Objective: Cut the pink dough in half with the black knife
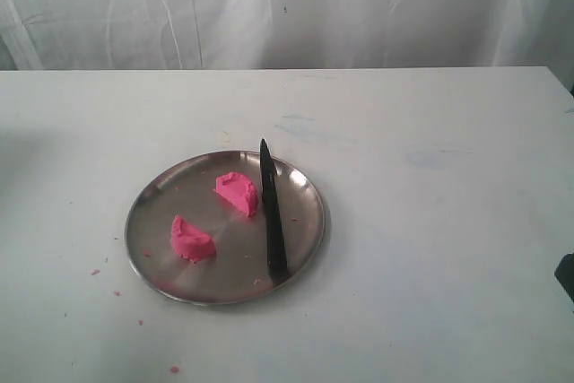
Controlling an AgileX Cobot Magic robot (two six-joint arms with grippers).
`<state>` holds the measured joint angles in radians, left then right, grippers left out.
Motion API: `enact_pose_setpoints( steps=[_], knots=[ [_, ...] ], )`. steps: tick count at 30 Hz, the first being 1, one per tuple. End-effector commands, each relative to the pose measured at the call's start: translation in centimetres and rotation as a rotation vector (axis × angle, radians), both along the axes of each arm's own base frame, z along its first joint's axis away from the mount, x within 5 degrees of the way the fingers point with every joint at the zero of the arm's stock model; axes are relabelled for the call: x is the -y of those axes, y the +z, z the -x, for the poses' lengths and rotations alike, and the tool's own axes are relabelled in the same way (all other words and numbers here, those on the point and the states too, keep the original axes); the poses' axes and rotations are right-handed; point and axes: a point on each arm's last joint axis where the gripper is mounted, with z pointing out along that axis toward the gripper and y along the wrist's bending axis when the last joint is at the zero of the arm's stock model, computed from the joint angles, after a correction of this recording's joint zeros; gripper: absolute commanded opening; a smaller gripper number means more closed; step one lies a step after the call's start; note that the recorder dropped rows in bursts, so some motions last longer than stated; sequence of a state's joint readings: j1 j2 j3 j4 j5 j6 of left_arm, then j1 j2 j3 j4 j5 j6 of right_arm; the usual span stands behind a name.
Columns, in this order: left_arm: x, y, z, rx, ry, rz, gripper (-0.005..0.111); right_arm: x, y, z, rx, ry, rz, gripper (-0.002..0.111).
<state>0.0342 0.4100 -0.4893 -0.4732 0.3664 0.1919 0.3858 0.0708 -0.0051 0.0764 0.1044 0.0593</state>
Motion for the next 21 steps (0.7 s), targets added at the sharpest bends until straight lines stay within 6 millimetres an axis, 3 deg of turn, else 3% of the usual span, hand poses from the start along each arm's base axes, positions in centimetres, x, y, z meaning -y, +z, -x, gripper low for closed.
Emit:
enact_pose_setpoints(
  steps=[1,6,17,21],
  knots=[
    [-1.1,-2.2,0.7,0.102,0.123,-0.003,0.0,0.1,-0.2,0.0,-0.007,-0.009,0.002,0.0],
    [-1.4,-4.8,1.0,0.244,0.154,0.006,0.0,0.1,-0.2,0.0,-0.007,-0.009,0.002,0.0],
    [-1.5,-11.1,2.1,0.171,0.152,-0.023,0.0,0.1,-0.2,0.0,-0.007,-0.009,0.002,0.0],
    [-1.5,-11.4,2.5,0.159,0.141,-0.029,0.0,0.1,-0.2,0.0,-0.007,-0.009,0.002,0.0]
  ],
)
